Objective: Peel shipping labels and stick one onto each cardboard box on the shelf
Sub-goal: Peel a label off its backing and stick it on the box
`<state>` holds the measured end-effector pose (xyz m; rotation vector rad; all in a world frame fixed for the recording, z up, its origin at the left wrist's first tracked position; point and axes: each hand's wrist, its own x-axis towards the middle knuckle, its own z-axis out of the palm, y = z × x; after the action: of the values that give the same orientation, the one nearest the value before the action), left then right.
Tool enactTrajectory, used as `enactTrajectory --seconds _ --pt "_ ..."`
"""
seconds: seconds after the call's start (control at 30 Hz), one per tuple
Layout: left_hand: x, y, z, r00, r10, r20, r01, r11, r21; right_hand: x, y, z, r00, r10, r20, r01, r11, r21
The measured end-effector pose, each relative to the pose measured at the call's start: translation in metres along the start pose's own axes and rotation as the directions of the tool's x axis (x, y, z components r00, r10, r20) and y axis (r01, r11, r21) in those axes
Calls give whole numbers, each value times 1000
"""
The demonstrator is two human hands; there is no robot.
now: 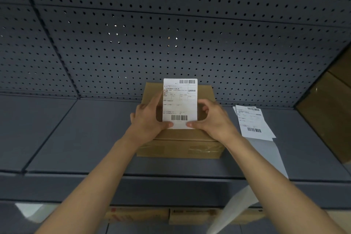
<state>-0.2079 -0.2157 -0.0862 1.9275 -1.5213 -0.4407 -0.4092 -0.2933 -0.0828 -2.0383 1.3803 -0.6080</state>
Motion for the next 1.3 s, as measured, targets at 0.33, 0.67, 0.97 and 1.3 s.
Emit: enactTrajectory --seconds 0.33,0.67,0.97,1.3 --pt "2 -10 1 991 -110 -74 120 982 147 6 4 0 999 -1 -54 -2 998 -56" --pt "26 -17 2 972 -233 -14 234 971 43 31 8 5 987 47 -154 -74 982 -175" --pt "62 -17 5 955 -296 -18 297 953 65 67 3 7 970 131 -203 -179 954 -239" --pt "84 -15 7 928 -371 -38 373 920 118 94 -3 11 940 243 -240 -305 914 -266"
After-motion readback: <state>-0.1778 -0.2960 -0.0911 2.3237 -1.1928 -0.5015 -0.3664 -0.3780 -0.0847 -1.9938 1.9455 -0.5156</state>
